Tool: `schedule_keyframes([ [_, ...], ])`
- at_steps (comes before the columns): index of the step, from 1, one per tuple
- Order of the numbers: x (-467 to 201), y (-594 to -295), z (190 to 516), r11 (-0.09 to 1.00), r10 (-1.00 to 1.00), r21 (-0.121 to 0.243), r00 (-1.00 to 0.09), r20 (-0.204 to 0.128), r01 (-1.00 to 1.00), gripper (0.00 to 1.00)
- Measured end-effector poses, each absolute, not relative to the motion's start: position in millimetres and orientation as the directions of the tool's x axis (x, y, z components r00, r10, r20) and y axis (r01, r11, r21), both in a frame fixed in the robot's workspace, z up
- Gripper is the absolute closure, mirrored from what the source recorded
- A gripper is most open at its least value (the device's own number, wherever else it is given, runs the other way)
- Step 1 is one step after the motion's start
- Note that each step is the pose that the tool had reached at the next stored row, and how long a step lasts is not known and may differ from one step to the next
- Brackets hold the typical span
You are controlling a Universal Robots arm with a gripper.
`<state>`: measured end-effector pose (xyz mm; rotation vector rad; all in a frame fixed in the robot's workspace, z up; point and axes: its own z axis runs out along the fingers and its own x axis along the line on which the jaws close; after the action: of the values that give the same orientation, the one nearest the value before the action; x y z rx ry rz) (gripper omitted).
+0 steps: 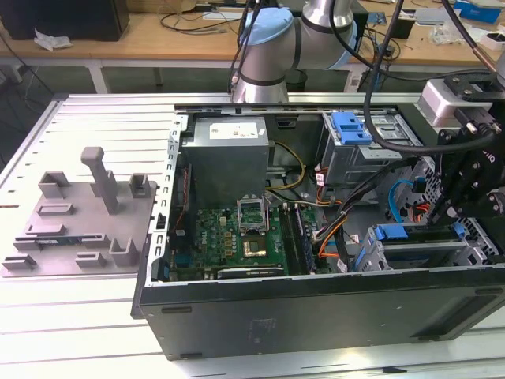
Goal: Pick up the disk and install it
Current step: 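Insert the first disk wire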
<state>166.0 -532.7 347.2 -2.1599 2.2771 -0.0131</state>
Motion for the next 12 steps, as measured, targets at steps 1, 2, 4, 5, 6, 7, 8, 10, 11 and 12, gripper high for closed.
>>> schedule_keyframes([
  [1, 165.9, -532.7, 347.3, 0.053, -0.999, -0.008, -0.053, 0.004, -0.999, 0.84],
  [2, 165.7, -533.0, 347.3, 0.053, -0.999, -0.008, -0.053, 0.004, -0.999, 0.84],
  [4, 165.7, -533.6, 347.3, 0.052, -0.999, -0.008, -0.052, 0.004, -0.999, 0.84],
  [5, 165.7, -533.6, 347.3, 0.052, -0.999, -0.008, -0.052, 0.004, -0.999, 0.84],
  [6, 165.7, -533.6, 347.3, 0.051, -0.999, -0.008, -0.051, 0.004, -0.999, 0.84],
  [7, 165.7, -533.6, 347.4, 0.051, -0.999, -0.008, -0.051, 0.004, -0.999, 0.84],
  [8, 165.7, -533.6, 347.4, 0.05, -0.999, -0.008, -0.05, 0.004, -0.999, 0.84],
  [10, 165.8, -533.7, 347.4, 0.048, -0.999, -0.008, -0.048, 0.004, -0.999, 0.84],
  [11, 165.8, -533.8, 347.4, 0.047, -0.999, -0.008, -0.047, 0.004, -0.999, 0.84],
  [12, 165.8, -534.0, 347.4, 0.044, -0.999, -0.008, -0.045, 0.004, -0.999, 0.84],
])
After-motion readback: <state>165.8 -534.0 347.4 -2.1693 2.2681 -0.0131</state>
